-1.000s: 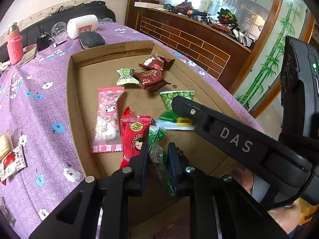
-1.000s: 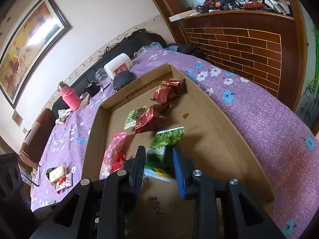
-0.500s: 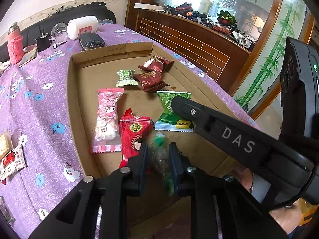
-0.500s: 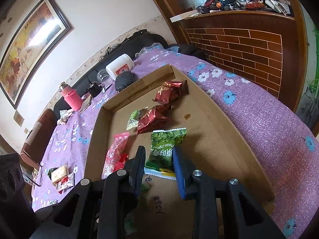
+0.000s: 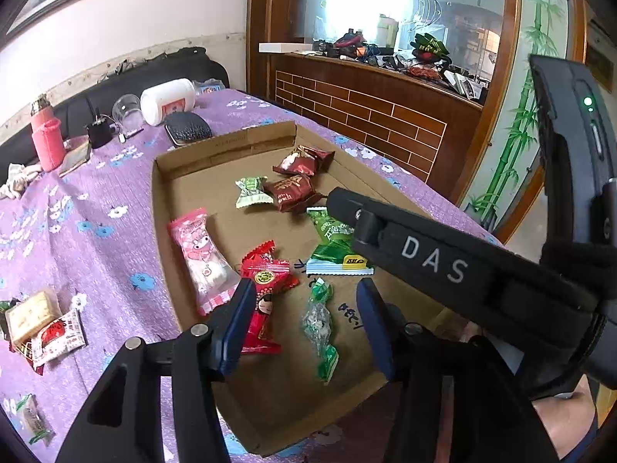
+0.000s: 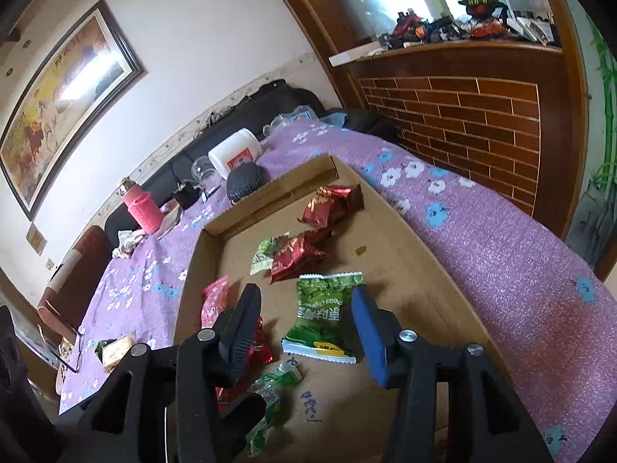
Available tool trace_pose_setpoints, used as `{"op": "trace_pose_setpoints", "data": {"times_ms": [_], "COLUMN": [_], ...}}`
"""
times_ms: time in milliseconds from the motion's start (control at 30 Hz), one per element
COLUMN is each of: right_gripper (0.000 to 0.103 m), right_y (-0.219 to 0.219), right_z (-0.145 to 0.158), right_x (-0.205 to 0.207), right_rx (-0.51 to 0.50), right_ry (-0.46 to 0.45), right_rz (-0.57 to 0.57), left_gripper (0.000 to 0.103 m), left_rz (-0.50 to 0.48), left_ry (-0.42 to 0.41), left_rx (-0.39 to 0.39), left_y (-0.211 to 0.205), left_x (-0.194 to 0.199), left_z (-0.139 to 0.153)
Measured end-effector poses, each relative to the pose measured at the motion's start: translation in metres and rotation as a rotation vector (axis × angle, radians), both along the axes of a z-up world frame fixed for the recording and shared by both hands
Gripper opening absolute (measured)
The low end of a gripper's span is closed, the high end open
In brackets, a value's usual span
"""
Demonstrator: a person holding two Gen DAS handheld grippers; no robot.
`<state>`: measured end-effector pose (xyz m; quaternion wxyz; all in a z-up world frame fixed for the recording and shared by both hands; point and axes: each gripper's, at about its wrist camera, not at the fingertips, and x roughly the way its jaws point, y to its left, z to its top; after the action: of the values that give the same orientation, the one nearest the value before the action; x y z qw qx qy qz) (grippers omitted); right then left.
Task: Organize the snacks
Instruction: 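Open both grippers to drop the bags into the box, then move both grippers back over the snack pile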
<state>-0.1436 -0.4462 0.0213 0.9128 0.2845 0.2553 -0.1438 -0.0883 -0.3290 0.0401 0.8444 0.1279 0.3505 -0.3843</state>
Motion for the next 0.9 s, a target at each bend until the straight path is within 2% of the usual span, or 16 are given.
{"op": "trace_pose_setpoints", "data": {"times_ms": [67,133,233,533,900], "right_gripper": [0.056,0.063,0.065,0.065,0.065], "right_y": [0.003,0.005,0.006,0.007,0.022], "right_z": [0.004,0.008,0.013,0.018,0.024], "right_x": [-0.002,-0.004,-0.010,-0.015,-0.013], "right_rx": [-0.018,-0.036,-0.059,-0.092,-0.168], "right_ry": [-0.016,-0.038,-0.073,-0.097,-0.094], "right_rz": [-0.002,-0.006,-0.026,-0.040,-0.019], "left_gripper": [0.053,0.053,0.053,0.053,0.054], "left_rz": [0.005,0.012,0.036,0.078,0.180], "left_ry": [-0.013,-0.018,-0.012,0.032,0.049], "left_rx": [-0.001,-0.002,0.002,0.031,0.005], "left_y": [0.001,0.003,0.009,0.037,0.121], "left_x": [-0.001,-0.001,0.000,-0.004,-0.005], "left_z": [0.001,0.002,0.005,0.026,0.044]}}
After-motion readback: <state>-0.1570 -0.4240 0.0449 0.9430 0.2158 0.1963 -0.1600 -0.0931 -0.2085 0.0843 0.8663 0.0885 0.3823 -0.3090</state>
